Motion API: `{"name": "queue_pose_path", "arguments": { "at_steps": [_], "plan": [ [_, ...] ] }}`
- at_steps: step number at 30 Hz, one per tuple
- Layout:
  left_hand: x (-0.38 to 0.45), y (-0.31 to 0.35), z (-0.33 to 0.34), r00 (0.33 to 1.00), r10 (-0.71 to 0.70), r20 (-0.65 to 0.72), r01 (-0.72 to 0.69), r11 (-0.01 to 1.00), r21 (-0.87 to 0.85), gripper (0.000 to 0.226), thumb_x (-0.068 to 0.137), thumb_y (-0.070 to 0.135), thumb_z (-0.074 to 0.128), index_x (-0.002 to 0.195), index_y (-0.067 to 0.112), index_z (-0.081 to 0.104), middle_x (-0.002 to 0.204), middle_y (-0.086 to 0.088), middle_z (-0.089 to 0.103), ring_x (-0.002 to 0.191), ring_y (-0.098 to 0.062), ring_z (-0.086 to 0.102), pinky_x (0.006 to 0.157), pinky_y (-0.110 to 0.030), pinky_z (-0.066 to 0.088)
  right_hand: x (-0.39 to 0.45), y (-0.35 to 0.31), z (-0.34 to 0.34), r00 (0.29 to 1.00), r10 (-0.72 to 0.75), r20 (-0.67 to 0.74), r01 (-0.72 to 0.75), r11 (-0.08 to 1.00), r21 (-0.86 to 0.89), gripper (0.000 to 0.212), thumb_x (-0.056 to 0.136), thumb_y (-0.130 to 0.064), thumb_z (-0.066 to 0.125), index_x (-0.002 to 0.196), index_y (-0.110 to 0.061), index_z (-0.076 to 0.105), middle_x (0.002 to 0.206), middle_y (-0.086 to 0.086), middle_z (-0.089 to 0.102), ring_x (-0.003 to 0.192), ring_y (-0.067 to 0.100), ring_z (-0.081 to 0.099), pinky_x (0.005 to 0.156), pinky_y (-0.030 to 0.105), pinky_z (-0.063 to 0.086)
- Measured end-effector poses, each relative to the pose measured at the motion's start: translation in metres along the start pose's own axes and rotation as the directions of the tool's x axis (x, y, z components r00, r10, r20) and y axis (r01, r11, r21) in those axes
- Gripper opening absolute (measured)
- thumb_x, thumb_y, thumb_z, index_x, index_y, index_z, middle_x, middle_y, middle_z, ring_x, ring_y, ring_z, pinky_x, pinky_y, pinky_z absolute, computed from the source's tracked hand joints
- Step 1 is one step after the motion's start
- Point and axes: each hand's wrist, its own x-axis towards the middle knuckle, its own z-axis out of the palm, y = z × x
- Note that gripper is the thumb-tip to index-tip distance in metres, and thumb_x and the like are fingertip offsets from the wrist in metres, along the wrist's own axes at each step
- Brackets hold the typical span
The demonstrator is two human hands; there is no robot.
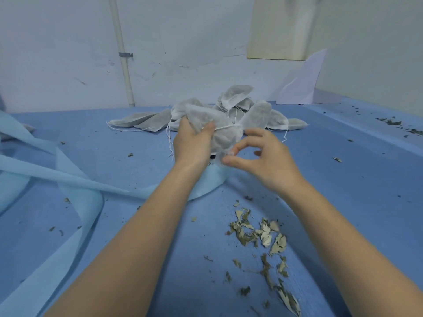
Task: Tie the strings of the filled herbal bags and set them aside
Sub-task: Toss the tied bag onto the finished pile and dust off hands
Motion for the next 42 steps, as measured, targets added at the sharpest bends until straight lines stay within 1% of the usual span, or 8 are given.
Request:
{"name": "queue_pose_path", "arguments": {
  "at_steps": [10,14,22,28,33,36,39,42],
  "plan": [
    [-0.01,0.008,-0.002,0.92,0.036,0.391,-0.002,0.996,-0.085,0.028,0.082,0.006,0.067,0.11,0.005,0.06,0.101,-0.007,0.07,0.095,-0.022,0.067,0.085,-0.037,0.052,0.007,0.0,-0.013,0.972,-0.11,-0.206,0.122,0.991,0.047,0.021,0.075,-0.032,0.078,0.069,-0.04,0.06,0.126,-0.013,0.048,0.129,0.013,0.039,0.1,0.026,0.034],
    [-0.01,0.01,-0.002,0.895,0.035,0.446,0.032,0.99,-0.141,0.026,0.084,0.005,0.063,0.109,-0.001,0.062,0.093,-0.009,0.07,0.082,-0.021,0.066,0.068,-0.026,0.052,0.008,0.003,-0.014,0.966,-0.088,-0.242,0.115,0.988,0.101,0.022,0.074,-0.03,0.08,0.069,-0.038,0.06,0.114,-0.016,0.055,0.108,-0.003,0.049,0.093,0.021,0.038],
    [-0.015,0.014,0.0,0.838,0.015,0.545,0.078,0.986,-0.146,0.027,0.072,0.005,0.069,0.099,0.004,0.065,0.092,-0.011,0.07,0.079,-0.021,0.067,0.061,-0.023,0.048,0.009,0.011,-0.017,0.969,0.011,-0.247,0.059,0.961,0.272,0.044,0.074,-0.032,0.081,0.106,-0.039,0.052,0.089,-0.015,0.067,0.08,-0.003,0.063,0.065,0.013,0.047],
    [-0.022,0.01,0.005,0.876,-0.008,0.483,0.06,0.994,-0.092,0.038,0.072,-0.018,0.062,0.109,-0.006,0.059,0.105,-0.021,0.067,0.099,-0.035,0.065,0.092,-0.043,0.05,0.011,0.009,-0.006,0.961,0.101,-0.258,0.026,0.894,0.447,0.021,0.08,-0.038,0.074,0.096,-0.025,0.067,0.086,-0.012,0.068,0.076,-0.002,0.063,0.066,0.014,0.046],
    [-0.034,0.008,0.004,0.871,-0.034,0.49,0.119,0.982,-0.143,0.03,0.075,-0.019,0.058,0.096,0.002,0.063,0.095,-0.014,0.069,0.09,-0.026,0.066,0.085,-0.036,0.054,0.01,0.005,0.002,0.912,0.136,-0.388,0.039,0.911,0.411,0.012,0.076,-0.035,0.079,0.072,-0.033,0.068,0.064,-0.022,0.066,0.064,-0.008,0.06,0.059,0.01,0.044],
    [-0.04,0.012,-0.003,0.908,-0.076,0.413,0.154,0.975,-0.159,0.019,0.078,-0.007,0.061,0.094,0.002,0.065,0.087,-0.01,0.07,0.079,-0.02,0.067,0.074,-0.03,0.054,0.003,-0.002,0.006,0.945,0.142,-0.296,-0.013,0.917,0.399,0.009,0.084,-0.04,0.07,0.081,-0.032,0.071,0.079,-0.016,0.07,0.077,0.001,0.063,0.07,0.017,0.046],
    [-0.042,0.019,-0.013,0.947,-0.111,0.301,0.184,0.956,-0.226,0.009,0.085,0.012,0.062,0.09,0.007,0.068,0.074,-0.001,0.07,0.068,-0.012,0.066,0.064,-0.024,0.051,-0.007,-0.01,0.009,0.987,0.1,-0.124,-0.017,0.84,0.542,0.03,0.084,-0.029,0.071,0.112,-0.031,0.063,0.107,-0.012,0.066,0.093,0.0,0.064,0.079,0.018,0.048],
    [-0.041,0.024,-0.023,0.979,-0.145,0.143,0.179,0.947,-0.268,0.009,0.085,0.017,0.064,0.077,0.014,0.066,0.067,0.002,0.068,0.059,-0.01,0.065,0.059,-0.024,0.052,-0.017,-0.018,0.016,0.983,0.125,-0.138,-0.014,0.789,0.614,0.063,0.076,-0.02,0.079,0.123,-0.037,0.041,0.111,-0.013,0.054,0.087,-0.008,0.062,0.081,0.019,0.054]
  ]
}}
